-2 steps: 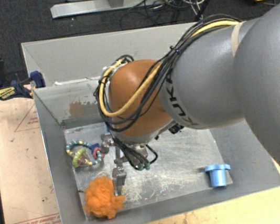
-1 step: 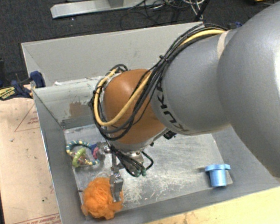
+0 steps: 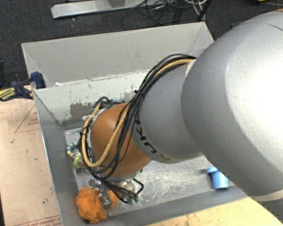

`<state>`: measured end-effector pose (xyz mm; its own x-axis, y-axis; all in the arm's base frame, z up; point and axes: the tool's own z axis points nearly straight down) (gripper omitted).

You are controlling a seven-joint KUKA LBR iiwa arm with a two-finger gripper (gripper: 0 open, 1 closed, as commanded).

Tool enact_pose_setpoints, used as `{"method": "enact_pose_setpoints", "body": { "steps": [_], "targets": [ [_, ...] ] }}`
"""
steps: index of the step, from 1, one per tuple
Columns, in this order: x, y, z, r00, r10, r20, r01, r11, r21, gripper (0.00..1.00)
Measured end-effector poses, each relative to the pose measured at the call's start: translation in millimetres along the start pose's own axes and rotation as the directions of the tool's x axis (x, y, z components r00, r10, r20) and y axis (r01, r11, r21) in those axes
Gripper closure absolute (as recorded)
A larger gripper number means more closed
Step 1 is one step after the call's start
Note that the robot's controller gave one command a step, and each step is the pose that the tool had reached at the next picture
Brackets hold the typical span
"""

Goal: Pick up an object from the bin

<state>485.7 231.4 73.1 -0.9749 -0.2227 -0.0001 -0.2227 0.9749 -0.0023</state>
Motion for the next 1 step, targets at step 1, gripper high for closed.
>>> {"method": "enact_pose_setpoints", "body": {
  "steps": [1],
  "targets": [
    [0.0, -0.1, 0.0, 1.000, 0.000, 0.000, 0.000, 1.000, 0.000, 1.00]
  ]
}}
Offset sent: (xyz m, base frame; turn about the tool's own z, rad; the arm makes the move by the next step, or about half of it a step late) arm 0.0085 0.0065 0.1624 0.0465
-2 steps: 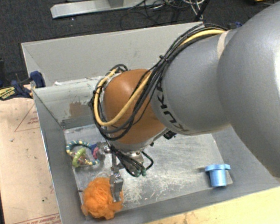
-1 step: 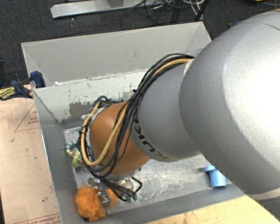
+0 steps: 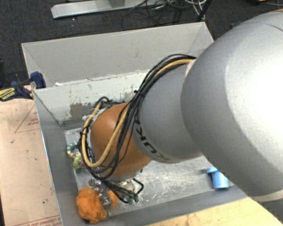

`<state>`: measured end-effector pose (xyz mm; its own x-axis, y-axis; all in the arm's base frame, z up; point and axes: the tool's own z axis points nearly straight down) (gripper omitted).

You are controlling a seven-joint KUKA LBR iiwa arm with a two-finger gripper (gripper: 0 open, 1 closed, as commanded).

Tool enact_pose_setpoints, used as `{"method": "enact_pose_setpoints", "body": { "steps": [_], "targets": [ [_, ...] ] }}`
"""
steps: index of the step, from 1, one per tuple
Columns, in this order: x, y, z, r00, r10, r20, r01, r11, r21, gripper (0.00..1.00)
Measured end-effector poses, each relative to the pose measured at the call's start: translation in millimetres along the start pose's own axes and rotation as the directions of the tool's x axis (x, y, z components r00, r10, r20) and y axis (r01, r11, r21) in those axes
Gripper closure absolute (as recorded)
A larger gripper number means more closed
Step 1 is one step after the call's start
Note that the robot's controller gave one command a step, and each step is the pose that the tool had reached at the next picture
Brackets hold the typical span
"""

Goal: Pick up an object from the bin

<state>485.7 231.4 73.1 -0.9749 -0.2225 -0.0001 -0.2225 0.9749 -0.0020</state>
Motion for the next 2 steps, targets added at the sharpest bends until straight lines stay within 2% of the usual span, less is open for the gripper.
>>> {"method": "enact_pose_setpoints", "body": {
  "steps": [1, 2],
  "targets": [
    [-11.7, 4.4, -164.5, 0.999, 0.045, 0.007, -0.045, 0.999, -0.005, 1.00],
    [-11.0, 4.3, -163.0, 0.999, 0.045, 0.004, -0.045, 0.999, -0.004, 1.00]
  ]
}}
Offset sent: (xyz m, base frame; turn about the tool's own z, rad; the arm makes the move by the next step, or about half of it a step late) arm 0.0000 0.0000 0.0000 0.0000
